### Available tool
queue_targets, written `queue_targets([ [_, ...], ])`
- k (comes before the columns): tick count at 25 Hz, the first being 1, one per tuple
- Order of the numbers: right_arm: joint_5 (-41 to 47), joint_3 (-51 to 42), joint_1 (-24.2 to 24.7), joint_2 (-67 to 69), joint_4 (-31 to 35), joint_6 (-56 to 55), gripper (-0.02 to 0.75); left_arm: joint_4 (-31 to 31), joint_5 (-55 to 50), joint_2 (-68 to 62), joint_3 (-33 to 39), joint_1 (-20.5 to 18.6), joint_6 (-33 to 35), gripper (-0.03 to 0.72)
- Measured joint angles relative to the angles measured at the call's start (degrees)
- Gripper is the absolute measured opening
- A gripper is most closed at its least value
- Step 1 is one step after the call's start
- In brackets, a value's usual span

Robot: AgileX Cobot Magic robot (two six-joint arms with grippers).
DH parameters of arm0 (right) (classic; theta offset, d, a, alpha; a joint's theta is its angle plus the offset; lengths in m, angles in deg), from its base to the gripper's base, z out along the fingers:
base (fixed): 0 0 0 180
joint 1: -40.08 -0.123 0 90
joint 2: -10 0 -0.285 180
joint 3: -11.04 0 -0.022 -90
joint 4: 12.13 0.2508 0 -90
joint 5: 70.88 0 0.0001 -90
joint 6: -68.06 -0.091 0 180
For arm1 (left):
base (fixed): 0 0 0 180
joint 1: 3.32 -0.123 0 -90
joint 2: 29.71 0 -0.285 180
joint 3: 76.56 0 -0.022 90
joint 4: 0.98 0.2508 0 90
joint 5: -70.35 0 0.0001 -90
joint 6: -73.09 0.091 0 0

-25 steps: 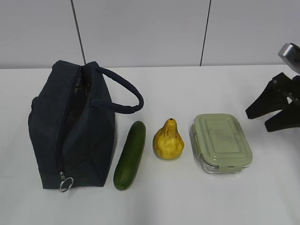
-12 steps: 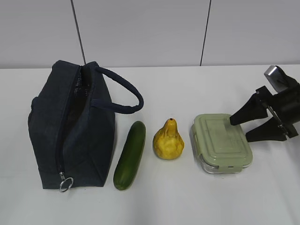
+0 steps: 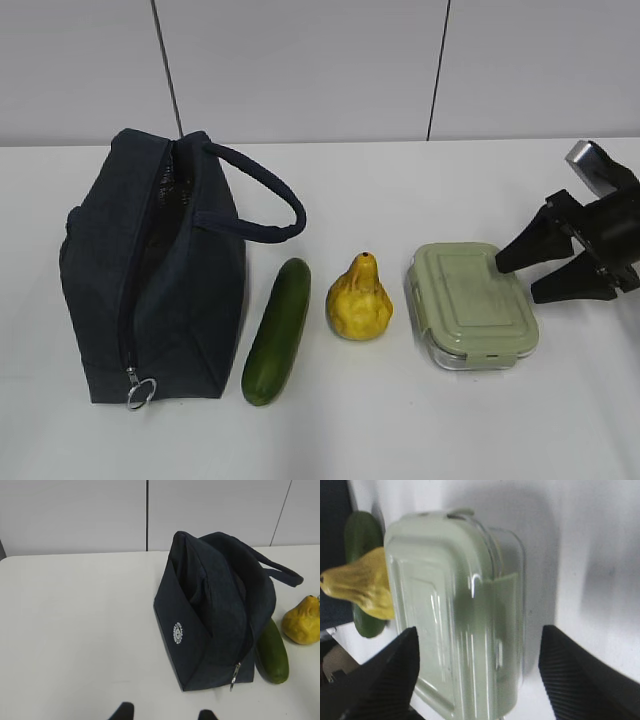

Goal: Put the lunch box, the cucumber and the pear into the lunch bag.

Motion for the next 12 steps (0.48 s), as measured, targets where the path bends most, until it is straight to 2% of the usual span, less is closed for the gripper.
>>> queue_targets([
  [5, 2.8, 0.0, 0.0, 0.0, -4.3, 0.2, 0.570, 0.0, 0.0, 0.0, 0.0, 0.0, 0.0, 0.241],
  [12, 3.2, 0.0, 0.0, 0.0, -2.7, 3.5, 0.570, 0.0, 0.0, 0.0, 0.0, 0.0, 0.0, 0.241],
])
